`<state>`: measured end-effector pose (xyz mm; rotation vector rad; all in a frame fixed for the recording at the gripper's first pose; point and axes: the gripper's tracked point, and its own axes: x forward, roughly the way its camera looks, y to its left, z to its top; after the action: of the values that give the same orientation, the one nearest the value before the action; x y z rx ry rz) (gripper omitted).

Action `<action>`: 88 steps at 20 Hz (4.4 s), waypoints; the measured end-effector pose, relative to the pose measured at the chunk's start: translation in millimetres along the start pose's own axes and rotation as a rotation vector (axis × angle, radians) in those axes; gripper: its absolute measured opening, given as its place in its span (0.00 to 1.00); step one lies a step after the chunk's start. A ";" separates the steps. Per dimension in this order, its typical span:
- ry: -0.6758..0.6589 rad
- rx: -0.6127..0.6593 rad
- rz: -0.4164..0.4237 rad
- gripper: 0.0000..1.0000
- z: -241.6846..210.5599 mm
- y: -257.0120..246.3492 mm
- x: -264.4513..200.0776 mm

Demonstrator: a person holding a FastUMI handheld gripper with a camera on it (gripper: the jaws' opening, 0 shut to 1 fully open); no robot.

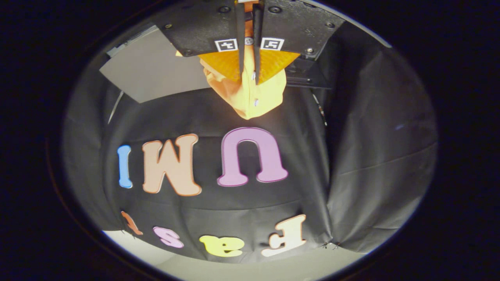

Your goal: Put the clothes into the washing machine and then close the washing machine lid.

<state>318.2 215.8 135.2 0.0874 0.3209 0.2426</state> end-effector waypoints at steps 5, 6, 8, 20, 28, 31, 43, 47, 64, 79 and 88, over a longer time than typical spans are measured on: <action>0.037 -0.018 0.075 0.07 -31.2 62.1 18.8; 0.036 -0.032 0.075 0.07 -34.7 69.0 21.4; 0.023 -0.043 0.075 0.07 -40.4 80.3 26.9; 0.014 0.023 0.063 0.08 -123.8 97.7 83.2; 0.077 0.104 0.047 0.08 -223.3 96.9 130.0; 0.116 0.075 0.052 0.08 -258.4 101.9 142.3; 0.190 0.018 0.014 0.11 -317.7 104.6 173.1; 0.209 0.011 0.004 0.13 -327.2 105.2 175.1; 0.146 -0.082 -0.022 0.99 -288.8 103.5 154.0; -0.186 -0.136 0.001 0.97 -92.2 124.2 157.2; -0.156 0.013 -0.024 0.97 -79.6 117.1 256.8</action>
<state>502.9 396.9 -3.1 0.1146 0.1686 0.2084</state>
